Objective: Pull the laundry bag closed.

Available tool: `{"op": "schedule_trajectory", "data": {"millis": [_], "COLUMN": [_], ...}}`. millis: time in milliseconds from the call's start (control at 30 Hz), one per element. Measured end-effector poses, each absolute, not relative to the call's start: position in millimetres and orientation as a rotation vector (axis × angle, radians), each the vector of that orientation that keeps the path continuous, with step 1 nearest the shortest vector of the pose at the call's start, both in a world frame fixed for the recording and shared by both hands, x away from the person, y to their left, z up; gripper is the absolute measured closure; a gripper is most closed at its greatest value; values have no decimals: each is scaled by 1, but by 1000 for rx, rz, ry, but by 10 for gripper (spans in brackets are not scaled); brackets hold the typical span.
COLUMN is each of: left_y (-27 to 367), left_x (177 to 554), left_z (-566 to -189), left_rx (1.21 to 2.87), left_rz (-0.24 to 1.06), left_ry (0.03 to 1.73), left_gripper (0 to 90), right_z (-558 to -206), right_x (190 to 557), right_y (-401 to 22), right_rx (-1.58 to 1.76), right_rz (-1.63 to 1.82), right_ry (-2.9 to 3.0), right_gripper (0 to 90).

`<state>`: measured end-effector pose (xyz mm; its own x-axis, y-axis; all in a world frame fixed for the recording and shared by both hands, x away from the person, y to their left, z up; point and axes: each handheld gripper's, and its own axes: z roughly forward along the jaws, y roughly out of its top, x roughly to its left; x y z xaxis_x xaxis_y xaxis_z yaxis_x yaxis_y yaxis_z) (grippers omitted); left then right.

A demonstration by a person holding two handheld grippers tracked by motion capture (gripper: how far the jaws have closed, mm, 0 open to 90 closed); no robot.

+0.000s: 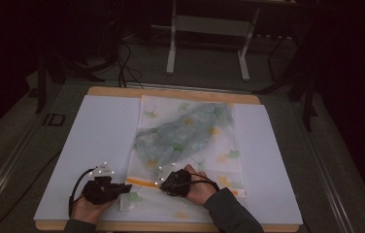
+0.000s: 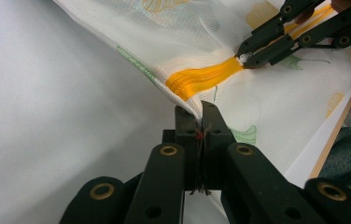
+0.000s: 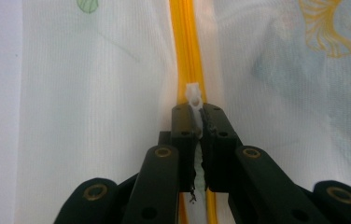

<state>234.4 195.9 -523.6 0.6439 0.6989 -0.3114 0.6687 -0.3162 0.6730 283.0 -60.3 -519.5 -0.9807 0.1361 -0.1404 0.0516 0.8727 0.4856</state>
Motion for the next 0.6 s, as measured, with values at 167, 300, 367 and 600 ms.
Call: {"op": "schedule_trajectory", "data": {"millis": [167, 300, 367, 600], "left_y": [196, 196, 197, 197], "left_x": [234, 234, 234, 234], "left_z": [-524, -524, -524, -524], "left_rx": [2046, 2047, 2045, 2043], "left_rz": [46, 46, 47, 44], "left_ry": [1063, 1063, 1064, 1069], "left_gripper": [883, 883, 883, 883], "right_z": [-519, -519, -519, -517], "right_x": [283, 282, 282, 281], "right_y": [-64, -65, -66, -72], "right_rx": [141, 152, 148, 152], "right_rz": [734, 723, 713, 685], "right_ry": [2872, 2875, 2874, 2877], "right_gripper": [847, 847, 847, 847]}}
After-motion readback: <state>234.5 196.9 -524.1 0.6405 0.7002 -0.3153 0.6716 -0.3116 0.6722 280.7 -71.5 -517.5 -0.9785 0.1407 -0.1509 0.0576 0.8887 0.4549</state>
